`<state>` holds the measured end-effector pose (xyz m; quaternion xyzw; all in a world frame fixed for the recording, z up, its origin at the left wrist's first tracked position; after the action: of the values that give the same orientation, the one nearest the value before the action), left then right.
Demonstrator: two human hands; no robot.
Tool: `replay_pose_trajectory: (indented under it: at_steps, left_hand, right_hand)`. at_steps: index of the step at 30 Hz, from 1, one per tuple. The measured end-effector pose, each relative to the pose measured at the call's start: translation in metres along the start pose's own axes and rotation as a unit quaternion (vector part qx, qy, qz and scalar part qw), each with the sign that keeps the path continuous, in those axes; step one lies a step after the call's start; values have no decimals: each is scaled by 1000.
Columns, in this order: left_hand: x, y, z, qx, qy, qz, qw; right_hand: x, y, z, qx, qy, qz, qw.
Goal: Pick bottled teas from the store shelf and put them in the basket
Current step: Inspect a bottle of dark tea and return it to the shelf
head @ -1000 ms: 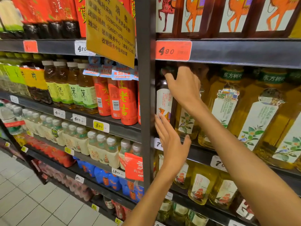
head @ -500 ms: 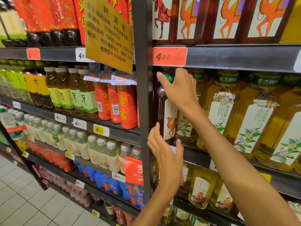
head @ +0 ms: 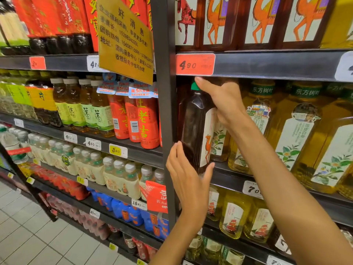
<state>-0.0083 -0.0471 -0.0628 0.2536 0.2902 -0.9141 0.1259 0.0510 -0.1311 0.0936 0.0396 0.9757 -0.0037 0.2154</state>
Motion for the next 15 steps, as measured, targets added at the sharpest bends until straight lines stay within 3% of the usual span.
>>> replay_pose_trajectory:
  at_steps: [2, 5, 9, 15]
  left_hand:
    - [-1, 0, 4, 10, -13, 33, 999]
    - [0, -3, 1, 38, -27, 21, 999]
    - [3, -15, -12, 64, -39, -51, 996]
    - [18, -39, -29, 248, -55, -169, 952]
  right_hand:
    - [2, -1, 0, -6, 3, -8, 1000]
    - [6, -1, 1, -18, -10, -11, 1000]
    - [17, 0, 5, -27, -30, -28, 999]
    - [36, 5, 22, 6, -28, -56, 998]
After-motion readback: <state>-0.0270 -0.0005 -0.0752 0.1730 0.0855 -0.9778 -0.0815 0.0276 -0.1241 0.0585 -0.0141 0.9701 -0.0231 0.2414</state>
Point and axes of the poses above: each hand's wrist, its own x-axis away from the middle knuckle, its own y-axis out of the palm, z = x × y, the point moved 1 cm from there along -x, towards the middle knuckle, and after that the axes turned 12 degrees about -z, right-handed, at the moved point
